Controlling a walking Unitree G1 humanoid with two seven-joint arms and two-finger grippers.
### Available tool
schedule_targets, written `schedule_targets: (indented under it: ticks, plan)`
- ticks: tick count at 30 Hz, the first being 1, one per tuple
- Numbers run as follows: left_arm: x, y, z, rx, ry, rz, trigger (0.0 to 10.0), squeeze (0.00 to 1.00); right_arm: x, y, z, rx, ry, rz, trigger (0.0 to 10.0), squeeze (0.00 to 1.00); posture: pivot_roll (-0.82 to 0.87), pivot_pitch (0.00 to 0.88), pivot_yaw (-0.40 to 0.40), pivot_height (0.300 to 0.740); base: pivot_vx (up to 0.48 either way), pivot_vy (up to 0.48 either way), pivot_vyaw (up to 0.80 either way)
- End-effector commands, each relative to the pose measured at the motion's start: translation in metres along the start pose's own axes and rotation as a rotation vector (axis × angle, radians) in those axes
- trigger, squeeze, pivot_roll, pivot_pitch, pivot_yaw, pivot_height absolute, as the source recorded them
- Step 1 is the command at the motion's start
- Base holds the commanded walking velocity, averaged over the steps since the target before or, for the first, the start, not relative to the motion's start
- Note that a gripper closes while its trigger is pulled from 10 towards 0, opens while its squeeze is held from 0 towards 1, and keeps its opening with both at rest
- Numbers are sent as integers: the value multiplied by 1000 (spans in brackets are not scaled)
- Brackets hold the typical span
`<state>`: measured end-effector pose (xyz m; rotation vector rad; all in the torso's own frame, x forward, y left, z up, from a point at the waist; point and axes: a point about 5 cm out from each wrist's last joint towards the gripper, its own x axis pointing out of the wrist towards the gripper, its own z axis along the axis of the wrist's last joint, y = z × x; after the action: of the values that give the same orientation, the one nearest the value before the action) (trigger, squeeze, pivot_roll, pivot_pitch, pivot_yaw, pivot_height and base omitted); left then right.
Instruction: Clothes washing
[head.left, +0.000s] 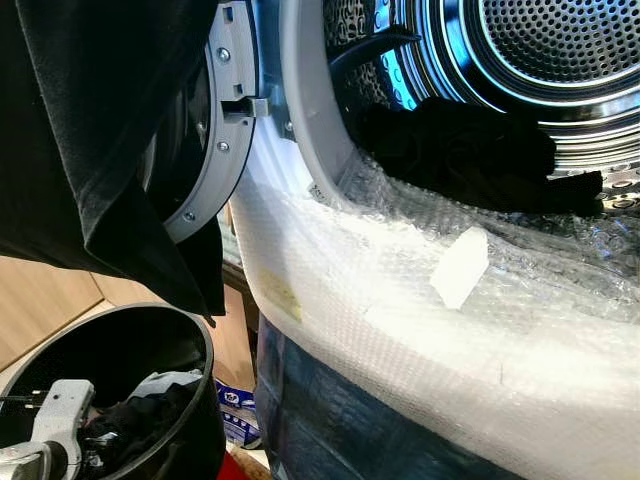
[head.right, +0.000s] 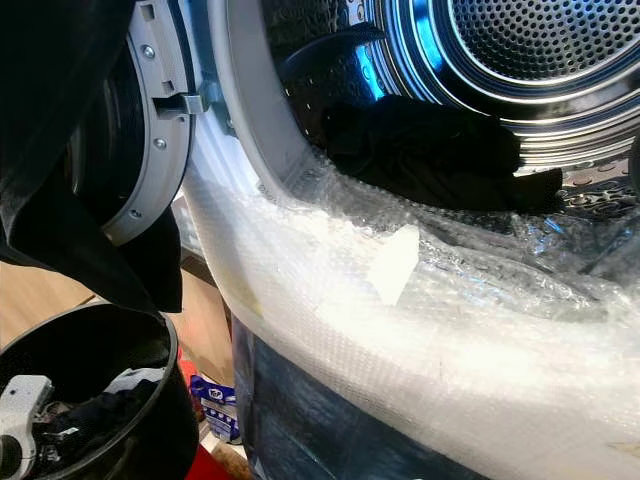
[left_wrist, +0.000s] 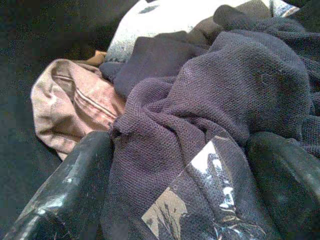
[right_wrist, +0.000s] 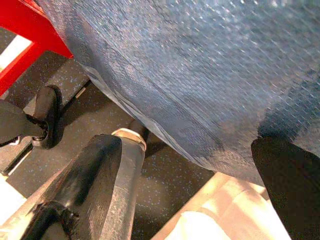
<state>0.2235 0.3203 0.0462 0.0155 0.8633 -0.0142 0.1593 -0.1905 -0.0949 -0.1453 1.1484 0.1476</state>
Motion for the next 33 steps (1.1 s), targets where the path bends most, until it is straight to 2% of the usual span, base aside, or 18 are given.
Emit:
schedule_targets:
  ticks: [1,2,17,33]
  plan:
    - [5,-1,-26,-22,98,17,9961,0,0,1,0,0,-2,1,10000,0,66,29,-38,740,0,0,0]
    - [5,-1,-25,-21,96,18,0,0,0,1,1,-2,-2,2,10000,0,65,33,-38,740,0,0,0]
    - [12,-8,-21,-1,77,-4,0,0,0,3,-1,-60,10,8,10000,0,58,57,-46,740,0,0,0]
    - [16,-12,-16,9,47,-13,0,0,0,2,0,-70,11,6,10000,0,53,73,-56,740,0,0,0]
